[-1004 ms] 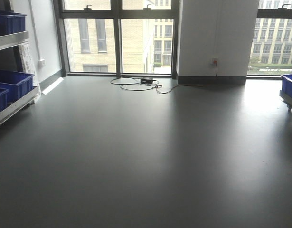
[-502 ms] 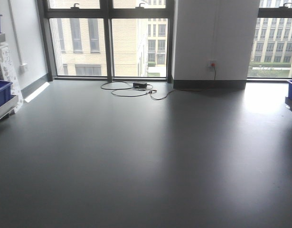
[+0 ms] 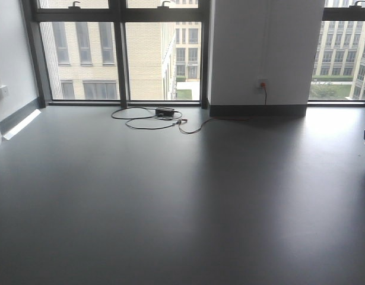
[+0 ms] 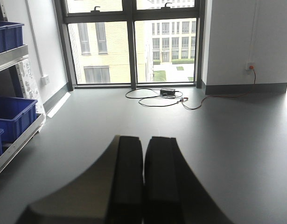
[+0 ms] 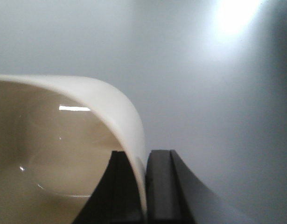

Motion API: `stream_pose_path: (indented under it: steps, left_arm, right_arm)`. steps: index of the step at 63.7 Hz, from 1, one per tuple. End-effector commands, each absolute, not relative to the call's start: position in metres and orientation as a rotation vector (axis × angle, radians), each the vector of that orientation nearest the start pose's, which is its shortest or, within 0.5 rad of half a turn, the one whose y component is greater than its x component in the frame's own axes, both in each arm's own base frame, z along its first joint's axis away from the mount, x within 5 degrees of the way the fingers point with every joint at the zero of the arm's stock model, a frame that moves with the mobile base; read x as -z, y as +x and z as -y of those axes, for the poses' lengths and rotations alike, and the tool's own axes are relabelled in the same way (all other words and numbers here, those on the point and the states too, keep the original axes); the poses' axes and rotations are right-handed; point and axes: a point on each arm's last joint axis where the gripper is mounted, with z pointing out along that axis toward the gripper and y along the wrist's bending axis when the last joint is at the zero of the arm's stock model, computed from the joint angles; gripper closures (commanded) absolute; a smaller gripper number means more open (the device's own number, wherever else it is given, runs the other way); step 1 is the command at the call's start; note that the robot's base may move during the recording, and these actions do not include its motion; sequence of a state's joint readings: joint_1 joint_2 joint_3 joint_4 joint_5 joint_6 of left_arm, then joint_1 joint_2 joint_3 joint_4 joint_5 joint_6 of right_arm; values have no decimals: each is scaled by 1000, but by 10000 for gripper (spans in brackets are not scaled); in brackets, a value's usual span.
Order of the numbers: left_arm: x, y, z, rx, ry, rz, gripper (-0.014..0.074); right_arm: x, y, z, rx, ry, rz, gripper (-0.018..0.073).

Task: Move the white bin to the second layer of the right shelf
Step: 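Drive toward the rack of blue crates holding the bin, then approach and stop in front of the roller shelf rack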

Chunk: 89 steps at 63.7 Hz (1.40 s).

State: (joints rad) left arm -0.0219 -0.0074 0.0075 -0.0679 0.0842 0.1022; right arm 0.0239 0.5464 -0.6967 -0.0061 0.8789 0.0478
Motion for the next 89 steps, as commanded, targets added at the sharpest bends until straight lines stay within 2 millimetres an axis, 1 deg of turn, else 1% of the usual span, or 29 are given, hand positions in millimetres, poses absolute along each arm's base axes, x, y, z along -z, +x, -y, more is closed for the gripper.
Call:
stream_pose_path:
  steps: [1,89]
  left_arm:
    - [-199,56,1,-3,36,-1504,512]
    - [-199,56,1,-3,36,-1504,512]
  right_arm:
    - [-344,94,-1,-28,25,-2098,503]
    - [-344,94,-1,-28,25,-2096,503]
